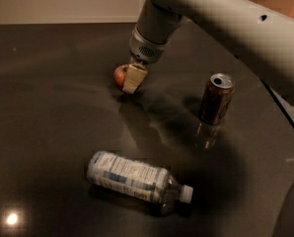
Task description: Pick apple
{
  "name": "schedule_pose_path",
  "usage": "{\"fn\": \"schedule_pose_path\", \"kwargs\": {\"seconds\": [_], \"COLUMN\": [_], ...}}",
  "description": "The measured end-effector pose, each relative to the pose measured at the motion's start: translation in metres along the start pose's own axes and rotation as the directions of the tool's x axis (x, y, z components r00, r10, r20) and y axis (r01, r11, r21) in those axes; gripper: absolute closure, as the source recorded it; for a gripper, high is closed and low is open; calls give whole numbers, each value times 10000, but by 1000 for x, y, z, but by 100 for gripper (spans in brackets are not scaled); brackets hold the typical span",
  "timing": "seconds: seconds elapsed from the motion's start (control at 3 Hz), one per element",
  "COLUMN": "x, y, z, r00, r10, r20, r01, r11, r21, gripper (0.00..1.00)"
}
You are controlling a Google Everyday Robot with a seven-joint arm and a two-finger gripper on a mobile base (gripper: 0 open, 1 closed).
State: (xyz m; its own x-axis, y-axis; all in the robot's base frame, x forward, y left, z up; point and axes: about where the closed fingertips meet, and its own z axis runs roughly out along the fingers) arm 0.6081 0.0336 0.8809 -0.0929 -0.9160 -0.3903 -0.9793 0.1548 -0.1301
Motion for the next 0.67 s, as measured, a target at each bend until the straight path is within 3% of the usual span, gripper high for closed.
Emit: {"fn": "schedule_pose_path", "kwargs": {"seconds": [0.33,0.67], "x": [-8,-18], "y": [12,21], "z": [-32,-66], "r00": [9994,9970], "r10": [-183,-617], "r20": [301,472], "r01": [189,632], "r11": [9996,9975], "r21": [-204,-324], "gripper": [100,100]}}
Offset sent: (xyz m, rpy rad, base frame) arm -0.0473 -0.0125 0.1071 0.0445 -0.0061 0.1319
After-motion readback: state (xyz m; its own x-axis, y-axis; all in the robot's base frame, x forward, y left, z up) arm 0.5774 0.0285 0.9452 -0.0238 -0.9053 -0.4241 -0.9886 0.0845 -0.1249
